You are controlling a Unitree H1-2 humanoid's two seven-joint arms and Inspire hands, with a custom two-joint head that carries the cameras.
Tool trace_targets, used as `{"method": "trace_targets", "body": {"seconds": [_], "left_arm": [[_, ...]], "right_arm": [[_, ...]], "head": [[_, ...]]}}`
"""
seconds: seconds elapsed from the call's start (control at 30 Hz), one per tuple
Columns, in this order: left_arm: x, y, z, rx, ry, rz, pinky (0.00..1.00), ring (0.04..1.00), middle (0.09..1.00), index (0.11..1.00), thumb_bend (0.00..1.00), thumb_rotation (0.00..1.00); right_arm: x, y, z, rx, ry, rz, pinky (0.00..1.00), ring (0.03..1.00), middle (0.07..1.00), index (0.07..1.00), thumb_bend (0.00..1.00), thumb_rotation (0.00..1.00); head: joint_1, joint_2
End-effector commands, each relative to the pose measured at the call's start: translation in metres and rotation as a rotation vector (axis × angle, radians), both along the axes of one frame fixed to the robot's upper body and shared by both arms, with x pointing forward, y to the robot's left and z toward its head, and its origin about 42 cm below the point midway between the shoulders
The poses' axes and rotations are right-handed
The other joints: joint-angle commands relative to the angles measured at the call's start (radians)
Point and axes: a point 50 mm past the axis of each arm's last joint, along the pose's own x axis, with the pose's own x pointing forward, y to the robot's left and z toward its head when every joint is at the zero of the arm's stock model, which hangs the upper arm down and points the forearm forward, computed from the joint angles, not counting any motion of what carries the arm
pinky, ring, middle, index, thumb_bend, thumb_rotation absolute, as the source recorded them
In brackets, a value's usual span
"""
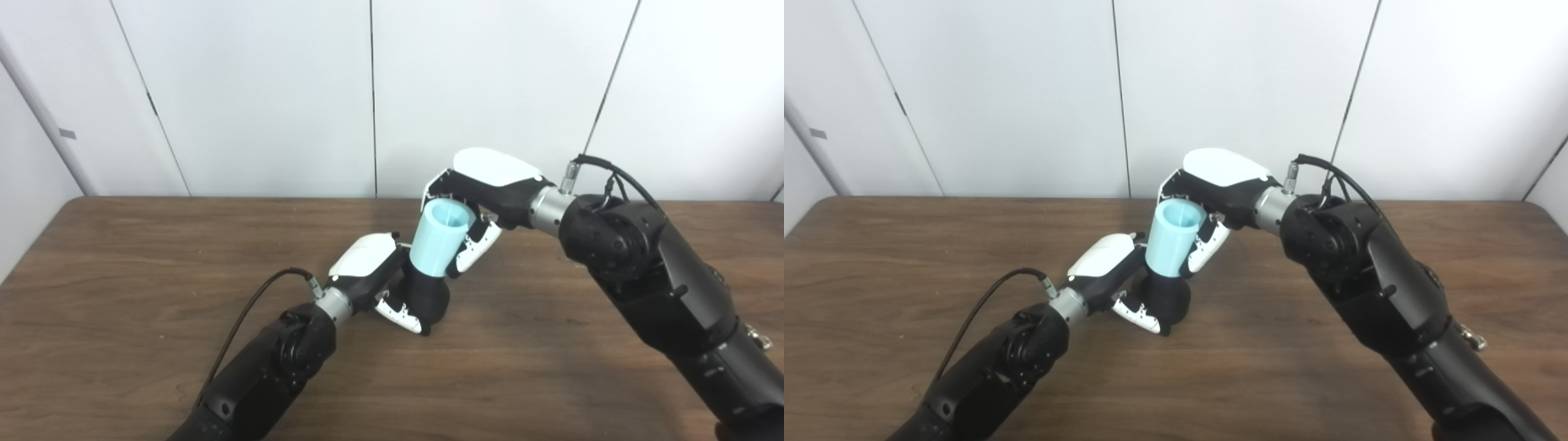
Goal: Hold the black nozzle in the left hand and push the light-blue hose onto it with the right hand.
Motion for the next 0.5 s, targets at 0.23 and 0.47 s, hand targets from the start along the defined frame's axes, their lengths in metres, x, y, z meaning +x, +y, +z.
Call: {"method": "trace_targets", "body": {"seconds": [0.23, 0.47], "left_arm": [[-0.028, 0.0, -0.06, 0.178, 0.238, -0.034, 1.0, 0.639, 0.496, 0.479, 0.52, 0.0], [-0.027, 0.0, -0.057, 0.183, 0.23, -0.034, 1.0, 0.636, 0.5, 0.476, 0.52, 0.0]], "right_arm": [[-0.002, 0.005, 0.016, -0.022, -0.05, 0.023, 0.34, 0.402, 0.477, 0.523, 0.52, 0.0], [0.009, 0.028, -0.002, -0.028, -0.019, 0.025, 0.38, 0.422, 0.493, 0.493, 0.52, 0.0]], "head": [[0.002, 0.004], [0.006, 0.012]]}}
